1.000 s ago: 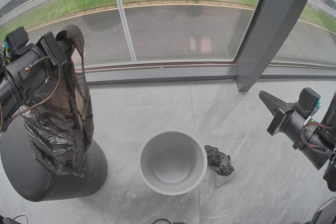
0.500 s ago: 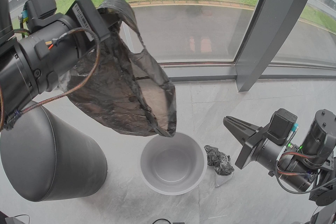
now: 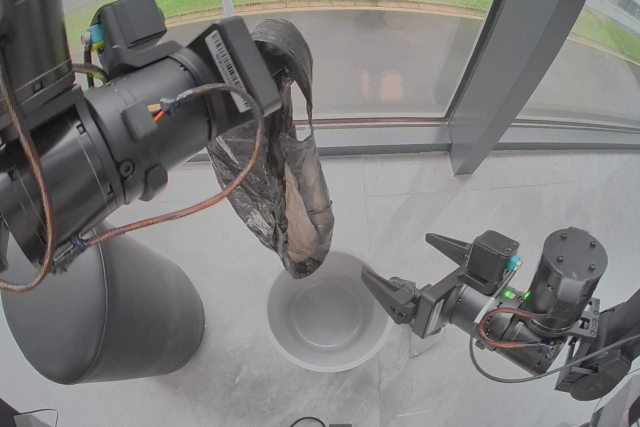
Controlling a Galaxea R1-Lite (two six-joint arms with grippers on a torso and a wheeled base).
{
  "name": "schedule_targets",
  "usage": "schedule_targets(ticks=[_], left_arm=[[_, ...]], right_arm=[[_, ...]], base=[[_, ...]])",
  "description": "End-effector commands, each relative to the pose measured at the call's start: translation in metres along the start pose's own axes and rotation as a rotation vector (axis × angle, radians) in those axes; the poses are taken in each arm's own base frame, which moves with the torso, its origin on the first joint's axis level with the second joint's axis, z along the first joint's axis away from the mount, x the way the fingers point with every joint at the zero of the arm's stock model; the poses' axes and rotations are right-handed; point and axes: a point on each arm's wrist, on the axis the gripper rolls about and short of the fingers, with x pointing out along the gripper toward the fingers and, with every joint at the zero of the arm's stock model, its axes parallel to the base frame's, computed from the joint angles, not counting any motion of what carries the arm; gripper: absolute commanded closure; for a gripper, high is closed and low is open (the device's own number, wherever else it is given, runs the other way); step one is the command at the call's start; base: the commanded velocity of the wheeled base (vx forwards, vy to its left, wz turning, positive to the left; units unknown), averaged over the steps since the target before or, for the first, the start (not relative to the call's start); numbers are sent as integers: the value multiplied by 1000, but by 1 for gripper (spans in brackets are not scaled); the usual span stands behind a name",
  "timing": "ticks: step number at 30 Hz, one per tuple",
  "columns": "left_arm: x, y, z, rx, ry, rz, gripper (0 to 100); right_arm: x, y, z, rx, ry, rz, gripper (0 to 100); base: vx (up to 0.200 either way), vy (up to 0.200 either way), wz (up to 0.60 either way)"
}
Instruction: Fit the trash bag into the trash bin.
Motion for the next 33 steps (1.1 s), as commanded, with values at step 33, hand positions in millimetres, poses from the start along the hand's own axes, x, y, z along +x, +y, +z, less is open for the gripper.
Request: schedule_targets(ticks=[33], left_arm=[[-16, -2, 1, -16, 0, -29, 100]], right_arm=[[123, 9, -58, -94, -12, -108, 0]], base=[[0, 0, 0]])
